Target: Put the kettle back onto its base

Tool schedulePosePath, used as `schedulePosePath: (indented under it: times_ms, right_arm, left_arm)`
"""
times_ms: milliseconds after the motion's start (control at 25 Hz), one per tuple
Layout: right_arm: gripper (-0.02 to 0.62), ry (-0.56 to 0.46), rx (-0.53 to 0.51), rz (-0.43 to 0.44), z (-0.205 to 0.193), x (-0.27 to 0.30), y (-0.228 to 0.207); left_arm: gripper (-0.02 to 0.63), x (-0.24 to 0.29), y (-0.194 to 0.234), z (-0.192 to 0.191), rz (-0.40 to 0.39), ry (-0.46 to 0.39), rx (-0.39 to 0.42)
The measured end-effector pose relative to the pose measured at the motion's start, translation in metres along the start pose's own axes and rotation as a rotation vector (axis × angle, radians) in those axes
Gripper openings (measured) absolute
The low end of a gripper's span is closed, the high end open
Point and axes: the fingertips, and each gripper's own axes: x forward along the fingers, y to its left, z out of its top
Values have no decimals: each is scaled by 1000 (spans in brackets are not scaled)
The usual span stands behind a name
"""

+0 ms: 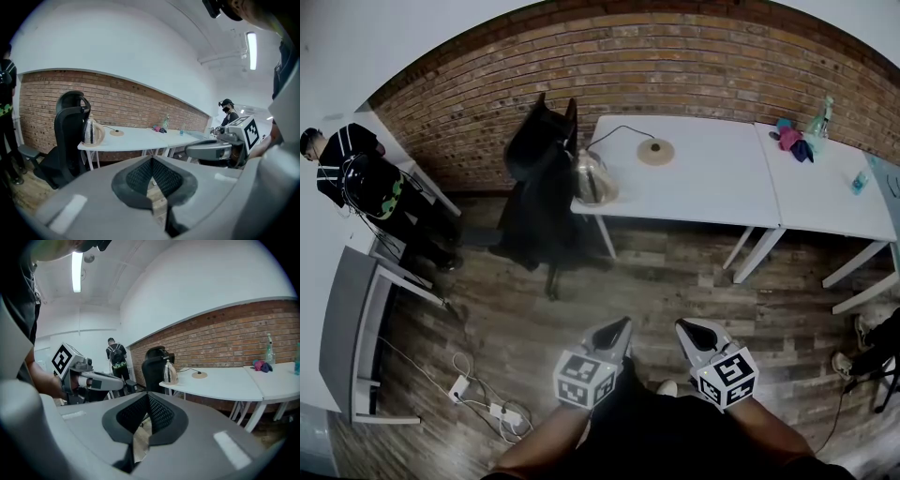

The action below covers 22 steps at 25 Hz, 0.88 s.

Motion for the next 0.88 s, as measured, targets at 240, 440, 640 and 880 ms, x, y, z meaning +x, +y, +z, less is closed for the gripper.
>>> schedulePosePath:
  times_ms: [240,440,640,880]
  right_arm:
    - [26,-3,11,-6,-1,-3,-3]
    - [26,-3,12,-6,-3,-4,-2]
    - [27,0,14,-3,-4,-5,-1]
    - [26,7,16,4,-6,-1,-1]
  left_arm:
    - [1,2,-3,0,-1,-4,0]
    - [1,1,-4,-2,0,-3,-1]
    - [0,0,-5,-2,2,-5,1]
    - [1,-1,-1,-4,10,-2,-6]
